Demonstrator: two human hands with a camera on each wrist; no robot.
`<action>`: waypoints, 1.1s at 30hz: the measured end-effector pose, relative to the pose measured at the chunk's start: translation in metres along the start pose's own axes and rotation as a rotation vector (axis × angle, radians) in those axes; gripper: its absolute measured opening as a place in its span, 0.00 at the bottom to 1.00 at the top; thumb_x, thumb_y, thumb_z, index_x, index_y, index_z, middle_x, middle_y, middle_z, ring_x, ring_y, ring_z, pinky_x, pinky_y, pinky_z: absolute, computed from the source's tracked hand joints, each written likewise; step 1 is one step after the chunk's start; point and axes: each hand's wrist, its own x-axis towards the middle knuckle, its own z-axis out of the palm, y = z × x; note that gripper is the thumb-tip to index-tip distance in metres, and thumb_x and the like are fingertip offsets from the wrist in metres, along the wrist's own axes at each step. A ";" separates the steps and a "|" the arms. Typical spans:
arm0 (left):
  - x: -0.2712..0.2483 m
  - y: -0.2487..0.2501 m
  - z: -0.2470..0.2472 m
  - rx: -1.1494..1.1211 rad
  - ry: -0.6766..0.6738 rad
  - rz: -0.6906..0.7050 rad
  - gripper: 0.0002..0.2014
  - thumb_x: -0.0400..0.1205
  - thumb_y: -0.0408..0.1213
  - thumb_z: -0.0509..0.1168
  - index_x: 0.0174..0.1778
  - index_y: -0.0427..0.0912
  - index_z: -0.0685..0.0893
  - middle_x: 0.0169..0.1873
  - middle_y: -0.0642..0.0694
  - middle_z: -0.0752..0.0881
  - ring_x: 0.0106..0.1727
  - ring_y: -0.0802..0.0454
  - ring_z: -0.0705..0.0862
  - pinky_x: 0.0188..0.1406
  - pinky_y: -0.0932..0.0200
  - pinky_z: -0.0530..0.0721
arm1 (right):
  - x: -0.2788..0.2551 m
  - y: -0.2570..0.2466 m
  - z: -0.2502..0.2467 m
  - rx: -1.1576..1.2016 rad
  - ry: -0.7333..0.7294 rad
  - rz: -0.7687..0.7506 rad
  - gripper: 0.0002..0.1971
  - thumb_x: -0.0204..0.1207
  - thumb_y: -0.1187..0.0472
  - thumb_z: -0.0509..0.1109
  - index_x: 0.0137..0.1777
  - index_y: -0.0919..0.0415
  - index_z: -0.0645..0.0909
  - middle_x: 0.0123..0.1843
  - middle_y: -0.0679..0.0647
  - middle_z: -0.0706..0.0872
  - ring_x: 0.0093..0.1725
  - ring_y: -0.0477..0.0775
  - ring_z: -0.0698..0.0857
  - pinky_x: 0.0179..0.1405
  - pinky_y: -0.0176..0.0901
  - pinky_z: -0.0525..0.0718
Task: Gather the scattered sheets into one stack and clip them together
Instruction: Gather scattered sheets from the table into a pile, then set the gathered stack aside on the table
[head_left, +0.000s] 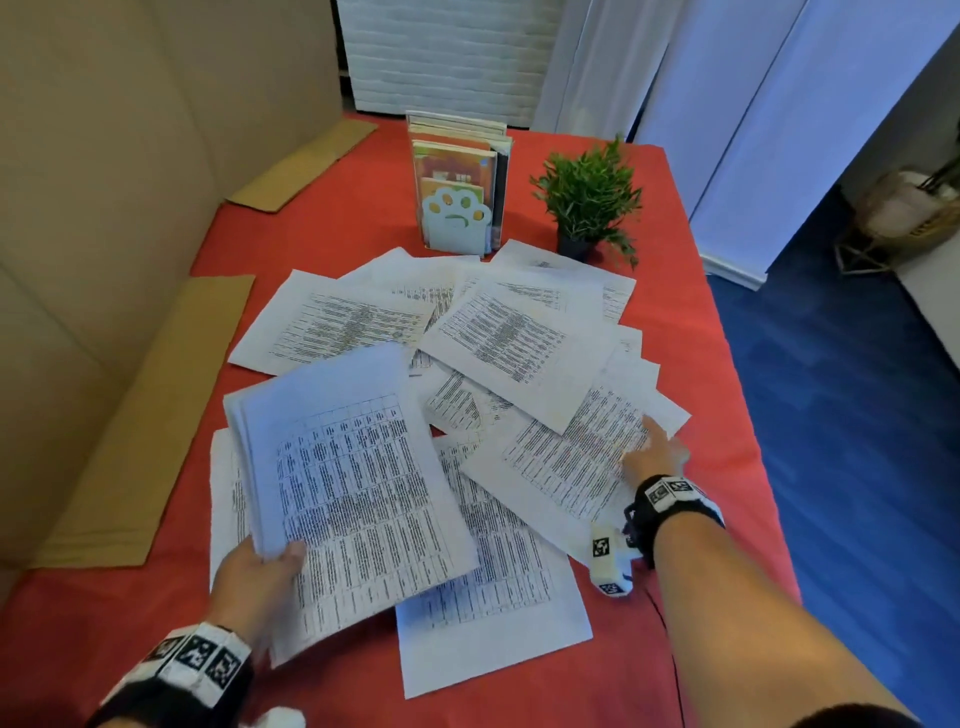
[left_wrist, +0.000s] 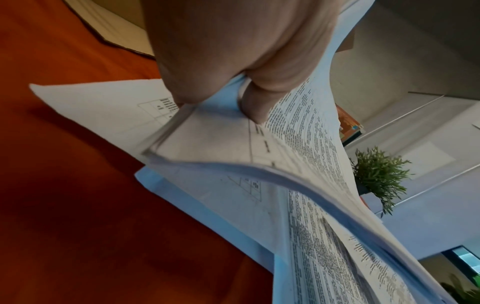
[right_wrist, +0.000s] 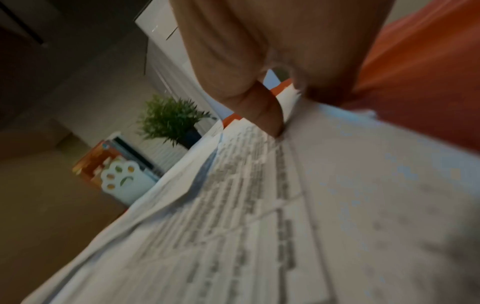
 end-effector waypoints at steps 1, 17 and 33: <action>0.001 -0.001 -0.001 -0.008 0.006 0.000 0.06 0.78 0.33 0.68 0.46 0.35 0.81 0.38 0.37 0.86 0.41 0.37 0.85 0.45 0.47 0.83 | -0.003 -0.004 0.005 -0.006 -0.039 -0.039 0.32 0.75 0.76 0.55 0.76 0.52 0.70 0.80 0.64 0.56 0.61 0.65 0.79 0.55 0.47 0.82; -0.002 -0.002 -0.011 -0.062 -0.045 -0.001 0.09 0.80 0.34 0.66 0.47 0.31 0.79 0.35 0.37 0.82 0.37 0.40 0.80 0.36 0.54 0.78 | -0.078 -0.033 0.086 -0.350 -0.256 -0.289 0.35 0.70 0.74 0.61 0.74 0.41 0.71 0.84 0.51 0.54 0.77 0.62 0.62 0.78 0.59 0.65; -0.062 0.077 0.097 -0.190 -0.443 0.148 0.32 0.81 0.45 0.64 0.80 0.58 0.58 0.80 0.54 0.62 0.79 0.47 0.66 0.75 0.41 0.66 | -0.085 0.010 -0.014 0.199 -0.162 -0.221 0.12 0.73 0.69 0.64 0.55 0.60 0.79 0.50 0.59 0.87 0.52 0.62 0.86 0.54 0.52 0.86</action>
